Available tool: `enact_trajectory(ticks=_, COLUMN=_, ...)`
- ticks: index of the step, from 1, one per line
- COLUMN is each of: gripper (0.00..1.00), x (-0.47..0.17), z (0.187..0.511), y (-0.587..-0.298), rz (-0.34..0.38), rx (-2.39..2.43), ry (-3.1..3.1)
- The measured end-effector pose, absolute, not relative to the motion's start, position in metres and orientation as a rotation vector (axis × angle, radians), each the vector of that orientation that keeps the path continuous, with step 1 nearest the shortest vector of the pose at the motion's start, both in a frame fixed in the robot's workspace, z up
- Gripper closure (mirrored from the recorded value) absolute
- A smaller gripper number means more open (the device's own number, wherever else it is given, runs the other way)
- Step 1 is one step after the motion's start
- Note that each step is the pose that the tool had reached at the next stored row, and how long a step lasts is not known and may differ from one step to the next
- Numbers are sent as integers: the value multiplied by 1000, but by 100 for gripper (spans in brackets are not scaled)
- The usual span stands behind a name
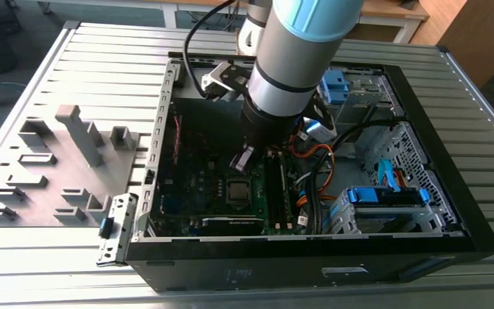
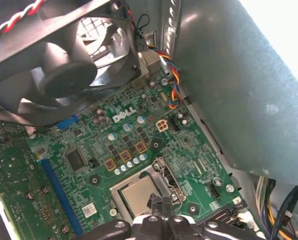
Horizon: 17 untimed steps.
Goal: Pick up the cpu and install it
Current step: 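Install the first cpu locking lever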
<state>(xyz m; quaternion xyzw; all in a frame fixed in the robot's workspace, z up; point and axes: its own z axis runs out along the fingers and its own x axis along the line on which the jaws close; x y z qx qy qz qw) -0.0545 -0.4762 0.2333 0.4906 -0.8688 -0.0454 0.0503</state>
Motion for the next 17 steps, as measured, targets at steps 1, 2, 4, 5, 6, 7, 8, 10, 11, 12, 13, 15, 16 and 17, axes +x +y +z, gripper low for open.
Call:
enact_trajectory(ticks=1, gripper=89, x=-55, z=233, y=-476, rz=-139, rx=1493, ry=-2643)
enact_trajectory(ticks=2, gripper=89, x=-54, z=233, y=-476, rz=-139, rx=1493, ry=-2640)
enact_trajectory(ticks=4, gripper=89, x=-52, z=233, y=-476, rz=-142, rx=1492, ry=-2635)
enact_trajectory(ticks=5, gripper=89, x=-50, z=232, y=-476, rz=-144, rx=1491, ry=-2633)
enact_trajectory(ticks=6, gripper=89, x=-48, z=232, y=-476, rz=-146, rx=1490, ry=-2632)
enact_trajectory(ticks=7, gripper=89, x=-46, z=232, y=-476, rz=-148, rx=1489, ry=-2630)
enact_trajectory(ticks=8, gripper=89, x=-44, z=232, y=-476, rz=-149, rx=1488, ry=-2628)
enact_trajectory(ticks=10, gripper=89, x=-41, z=232, y=-476, rz=-152, rx=1486, ry=-2624)
enact_trajectory(ticks=11, gripper=89, x=-40, z=231, y=-476, rz=-154, rx=1485, ry=-2622)
enact_trajectory(ticks=12, gripper=89, x=-40, z=231, y=-476, rz=-155, rx=1485, ry=-2619)
enact_trajectory(ticks=13, gripper=89, x=-39, z=231, y=-476, rz=-156, rx=1484, ry=-2615)
enact_trajectory(ticks=15, gripper=89, x=-38, z=230, y=-476, rz=-158, rx=1482, ry=-2601)
enact_trajectory(ticks=16, gripper=89, x=-37, z=230, y=-476, rz=-160, rx=1481, ry=-2593)
enact_trajectory(ticks=17, gripper=89, x=-36, z=230, y=-476, rz=-162, rx=1479, ry=-2584)
